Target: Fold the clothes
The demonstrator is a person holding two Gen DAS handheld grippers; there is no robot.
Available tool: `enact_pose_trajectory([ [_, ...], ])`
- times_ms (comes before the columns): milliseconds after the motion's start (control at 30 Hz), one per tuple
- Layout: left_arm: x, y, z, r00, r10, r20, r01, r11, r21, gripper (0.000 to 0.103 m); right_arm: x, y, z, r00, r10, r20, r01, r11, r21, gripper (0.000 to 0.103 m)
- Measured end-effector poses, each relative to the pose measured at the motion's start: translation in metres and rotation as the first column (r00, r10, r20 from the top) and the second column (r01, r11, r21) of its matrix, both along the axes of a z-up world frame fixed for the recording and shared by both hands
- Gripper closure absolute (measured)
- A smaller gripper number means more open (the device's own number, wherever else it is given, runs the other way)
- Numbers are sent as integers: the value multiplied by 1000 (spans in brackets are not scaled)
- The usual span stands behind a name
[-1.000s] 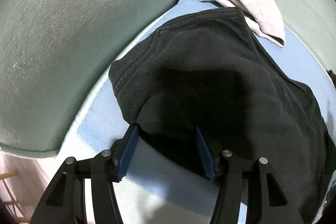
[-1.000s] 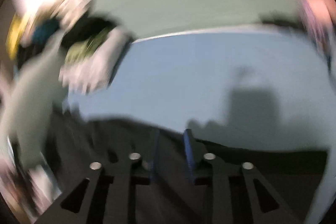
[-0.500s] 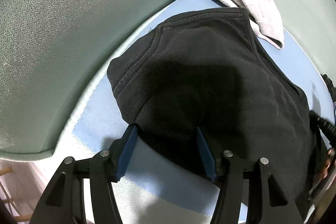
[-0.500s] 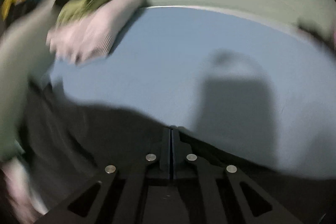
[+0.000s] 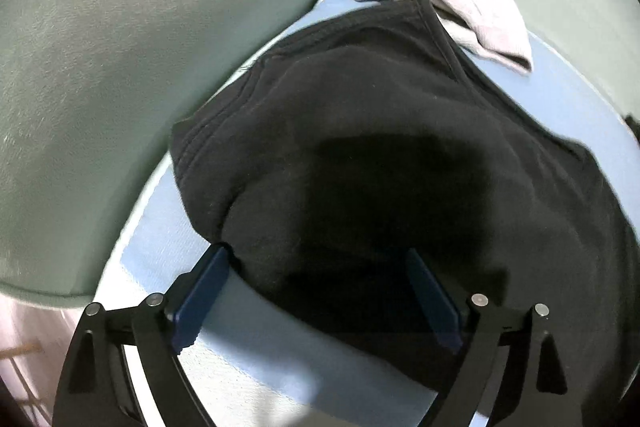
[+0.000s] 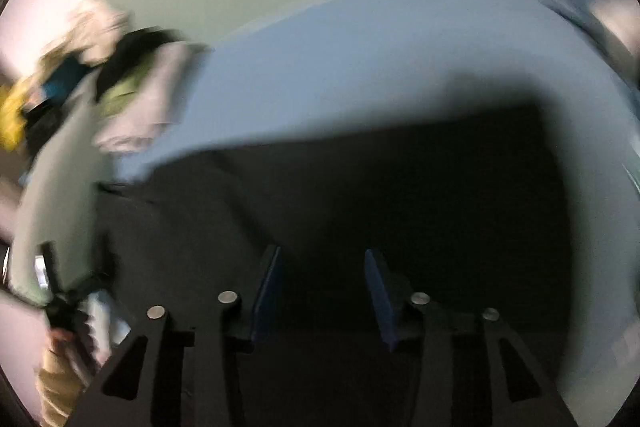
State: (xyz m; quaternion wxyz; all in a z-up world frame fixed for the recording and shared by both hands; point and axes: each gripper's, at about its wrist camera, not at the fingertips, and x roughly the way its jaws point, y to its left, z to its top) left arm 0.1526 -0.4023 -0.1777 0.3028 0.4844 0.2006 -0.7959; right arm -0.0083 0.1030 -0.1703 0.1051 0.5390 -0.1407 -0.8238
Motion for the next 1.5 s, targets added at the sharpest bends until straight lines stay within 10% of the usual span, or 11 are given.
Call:
enact_pose_trajectory([
  [167, 17, 48, 58, 980, -108, -168, 97, 993, -74, 15, 92, 88, 31, 989, -143, -25, 141, 988, -69, 37],
  [267, 2, 100, 89, 898, -369, -240, 342, 928, -148, 15, 143, 113, 26, 980, -195, 42, 200, 962, -187, 37],
  [533, -32, 278, 83, 477, -862, -170, 831, 506, -231, 15, 164, 103, -22, 971, -188, 147, 225, 926, -304, 39],
  [700, -4, 349, 67, 310, -948, -68, 897, 315, -308, 15, 148, 96, -57, 946, -201, 253, 284, 890, -355, 48],
  [833, 24, 382, 50, 133, -986, 98, 897, 78, -434, 15, 160, 114, -60, 939, -253, 233, 335, 827, -452, 101],
  [967, 41, 410, 31, 12, -976, 218, 873, -96, -478, 15, 168, 125, -37, 948, -280, 151, 314, 744, -590, 101],
  [1067, 39, 433, 20, -23, -962, 273, 843, -166, -512, 15, 164, 125, -16, 961, -263, 90, 260, 738, -623, 101],
  [1300, 6, 469, -8, 13, -911, 412, 811, -231, -537, 21, 160, 122, -2, 972, -231, 48, 209, 751, -626, 101],
  [1333, 1, 474, -11, 19, -902, 431, 807, -241, -540, 32, 160, 123, -4, 971, -234, 55, 215, 747, -629, 101],
  [1400, -8, 484, -19, 32, -883, 469, 798, -260, -544, 99, 158, 127, -4, 968, -244, 65, 230, 747, -624, 101],
  [1500, -24, 471, -2, 84, -925, 371, 836, -137, -531, 99, 159, 142, -4, 952, -296, 79, 282, 744, -605, 65],
])
